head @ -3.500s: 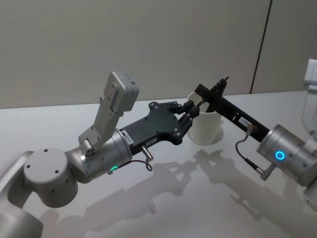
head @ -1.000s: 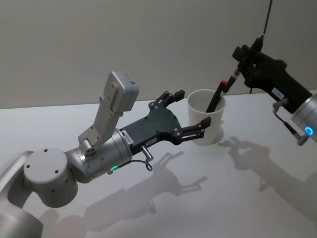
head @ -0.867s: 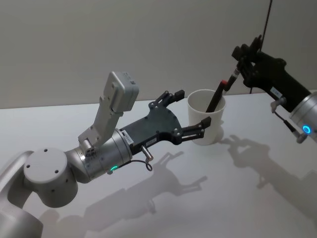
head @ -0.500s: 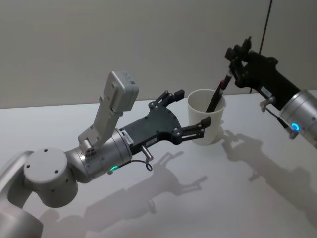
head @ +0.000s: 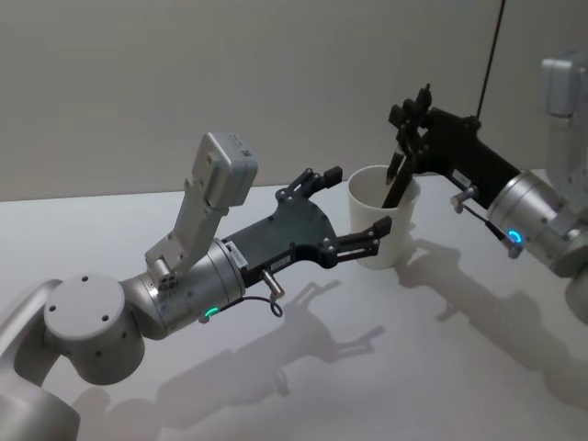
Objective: Place the pen into the pen holder.
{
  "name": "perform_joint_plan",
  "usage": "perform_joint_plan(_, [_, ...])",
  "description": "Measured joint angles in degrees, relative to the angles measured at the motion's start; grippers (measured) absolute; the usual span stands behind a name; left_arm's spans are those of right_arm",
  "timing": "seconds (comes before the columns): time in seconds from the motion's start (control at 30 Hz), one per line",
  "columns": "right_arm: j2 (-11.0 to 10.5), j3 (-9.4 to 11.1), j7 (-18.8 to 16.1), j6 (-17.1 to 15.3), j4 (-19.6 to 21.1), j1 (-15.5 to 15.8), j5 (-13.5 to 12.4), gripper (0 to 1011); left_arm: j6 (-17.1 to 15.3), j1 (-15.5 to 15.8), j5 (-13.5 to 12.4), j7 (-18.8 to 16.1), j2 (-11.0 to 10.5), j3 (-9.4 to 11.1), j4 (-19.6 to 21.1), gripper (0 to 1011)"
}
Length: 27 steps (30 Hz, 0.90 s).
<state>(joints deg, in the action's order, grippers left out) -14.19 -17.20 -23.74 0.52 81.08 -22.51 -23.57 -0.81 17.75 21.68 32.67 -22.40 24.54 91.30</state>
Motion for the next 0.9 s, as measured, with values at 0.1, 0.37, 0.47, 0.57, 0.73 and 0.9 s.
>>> perform_joint_plan(0.1, [0.58, -0.36, -0.43, 0.18, -1.81, -0.74, 0.65, 146, 0.00, 0.00, 0.00, 0.00, 0.00, 0.00, 0.00, 1001])
perform_joint_plan(0.37, [1.83, -1.24, -0.95, 0.35, -5.61, -2.12, 2.06, 146, 0.00, 0.00, 0.00, 0.00, 0.00, 0.00, 0.00, 1001])
perform_joint_plan(0.47, [2.23, -1.53, -1.06, 0.39, -6.78, -2.53, 2.49, 146, 0.00, 0.00, 0.00, 0.00, 0.00, 0.00, 0.00, 1001])
perform_joint_plan(0.57, [2.53, -1.75, -1.17, 0.42, -7.65, -2.85, 2.83, 146, 0.00, 0.00, 0.00, 0.00, 0.00, 0.00, 0.00, 1001])
perform_joint_plan(0.73, [2.91, -2.05, -1.29, 0.45, -8.80, -3.25, 3.30, 280, 0.00, 0.00, 0.00, 0.00, 0.00, 0.00, 0.00, 1001])
perform_joint_plan(0.9, [3.14, -2.21, -1.37, 0.48, -9.43, -3.47, 3.52, 413, 0.00, 0.00, 0.00, 0.00, 0.00, 0.00, 0.00, 1001])
